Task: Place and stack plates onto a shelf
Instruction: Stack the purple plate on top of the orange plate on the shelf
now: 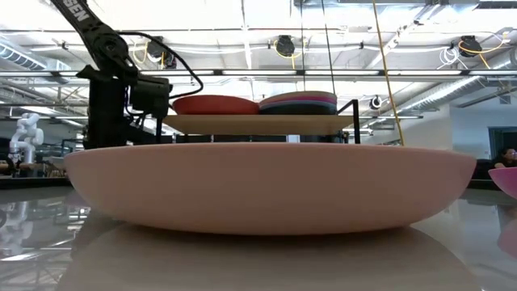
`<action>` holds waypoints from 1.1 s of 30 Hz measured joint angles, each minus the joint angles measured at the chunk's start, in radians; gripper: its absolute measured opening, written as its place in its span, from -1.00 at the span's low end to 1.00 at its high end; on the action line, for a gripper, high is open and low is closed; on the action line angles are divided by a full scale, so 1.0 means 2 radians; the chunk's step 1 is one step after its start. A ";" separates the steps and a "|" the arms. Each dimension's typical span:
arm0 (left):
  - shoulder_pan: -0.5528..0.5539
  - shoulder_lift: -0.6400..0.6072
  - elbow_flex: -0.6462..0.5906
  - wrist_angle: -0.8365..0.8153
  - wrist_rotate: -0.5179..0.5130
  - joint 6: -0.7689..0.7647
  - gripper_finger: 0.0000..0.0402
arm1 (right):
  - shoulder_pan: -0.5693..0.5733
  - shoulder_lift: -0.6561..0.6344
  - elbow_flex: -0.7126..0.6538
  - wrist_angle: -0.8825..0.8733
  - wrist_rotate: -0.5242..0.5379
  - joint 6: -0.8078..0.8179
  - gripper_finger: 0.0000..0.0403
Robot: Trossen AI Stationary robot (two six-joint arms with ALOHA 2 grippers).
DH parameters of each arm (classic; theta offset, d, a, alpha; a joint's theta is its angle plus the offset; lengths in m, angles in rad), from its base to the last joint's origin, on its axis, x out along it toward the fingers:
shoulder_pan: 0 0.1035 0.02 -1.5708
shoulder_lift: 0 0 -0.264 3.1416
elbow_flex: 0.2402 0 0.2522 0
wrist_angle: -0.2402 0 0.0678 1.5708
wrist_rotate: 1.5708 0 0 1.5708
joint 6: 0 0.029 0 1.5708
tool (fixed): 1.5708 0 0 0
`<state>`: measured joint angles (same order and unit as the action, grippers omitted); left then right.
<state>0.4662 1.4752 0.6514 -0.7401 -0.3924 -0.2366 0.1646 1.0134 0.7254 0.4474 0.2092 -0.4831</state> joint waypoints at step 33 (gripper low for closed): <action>-0.198 -0.194 0.256 -0.083 -0.219 0.045 -0.95 | 0.000 0.000 0.000 0.002 0.000 0.006 -0.28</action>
<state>0.0692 1.0872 1.1625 -0.9066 -0.8299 -0.1457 0.1646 1.0134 0.7254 0.4512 0.2092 -0.4715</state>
